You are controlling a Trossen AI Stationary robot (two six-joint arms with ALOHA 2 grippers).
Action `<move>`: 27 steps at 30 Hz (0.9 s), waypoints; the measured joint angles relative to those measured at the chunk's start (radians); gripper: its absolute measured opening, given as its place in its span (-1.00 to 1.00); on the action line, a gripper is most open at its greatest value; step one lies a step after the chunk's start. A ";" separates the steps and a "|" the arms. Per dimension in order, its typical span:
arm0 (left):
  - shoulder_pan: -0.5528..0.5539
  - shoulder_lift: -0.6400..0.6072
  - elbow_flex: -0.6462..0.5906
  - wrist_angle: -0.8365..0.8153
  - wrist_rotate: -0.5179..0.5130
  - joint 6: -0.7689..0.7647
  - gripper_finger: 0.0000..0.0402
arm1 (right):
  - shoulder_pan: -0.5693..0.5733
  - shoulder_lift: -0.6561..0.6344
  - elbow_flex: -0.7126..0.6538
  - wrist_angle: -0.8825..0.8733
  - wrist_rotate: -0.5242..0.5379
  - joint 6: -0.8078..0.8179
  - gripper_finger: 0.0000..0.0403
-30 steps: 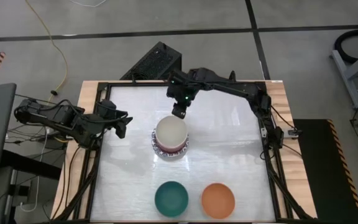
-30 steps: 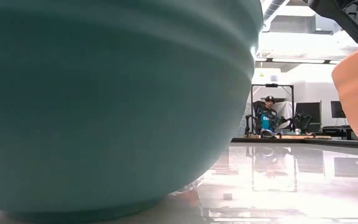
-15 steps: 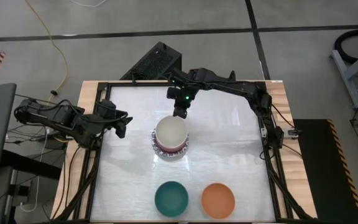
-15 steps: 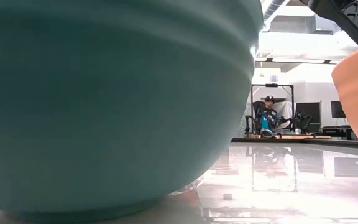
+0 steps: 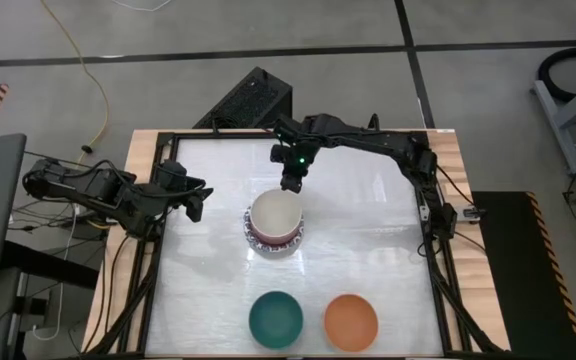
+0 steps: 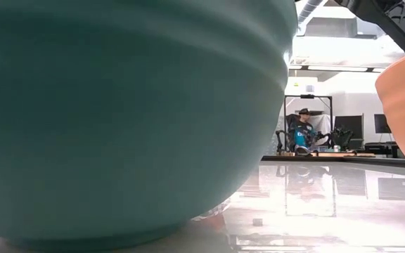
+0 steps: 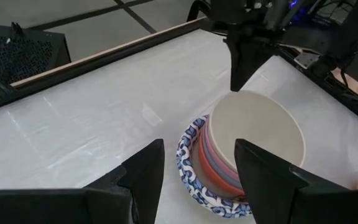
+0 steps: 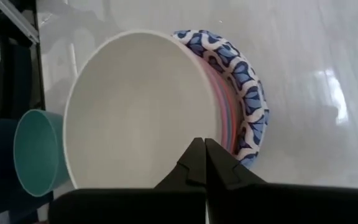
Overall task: Nest bowls inside each other
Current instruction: Stack the white bowl on top of the pink bowl
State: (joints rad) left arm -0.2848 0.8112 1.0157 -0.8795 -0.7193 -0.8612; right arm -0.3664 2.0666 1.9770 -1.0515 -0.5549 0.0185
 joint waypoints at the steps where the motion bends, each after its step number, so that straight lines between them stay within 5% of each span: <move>1: 0.000 0.000 0.000 0.000 0.000 0.000 -0.08 | 0.000 -0.001 0.000 -0.001 0.000 0.000 -0.96; 8: 0.000 0.000 0.000 -0.002 0.000 -0.007 -0.08 | 0.030 -0.111 -0.016 -0.099 -0.035 -0.076 -0.97; 19: 0.000 0.000 0.000 -0.005 -0.003 0.003 -0.08 | 0.064 -0.137 -0.231 0.058 -0.051 -0.045 -0.97; 27: 0.000 0.000 0.000 -0.005 -0.002 -0.014 -0.08 | 0.064 -0.129 -0.265 0.120 -0.050 -0.048 -0.97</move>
State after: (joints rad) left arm -0.2848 0.8116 1.0157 -0.8848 -0.7213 -0.8754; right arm -0.3027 1.9379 1.7118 -0.9318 -0.6046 -0.0295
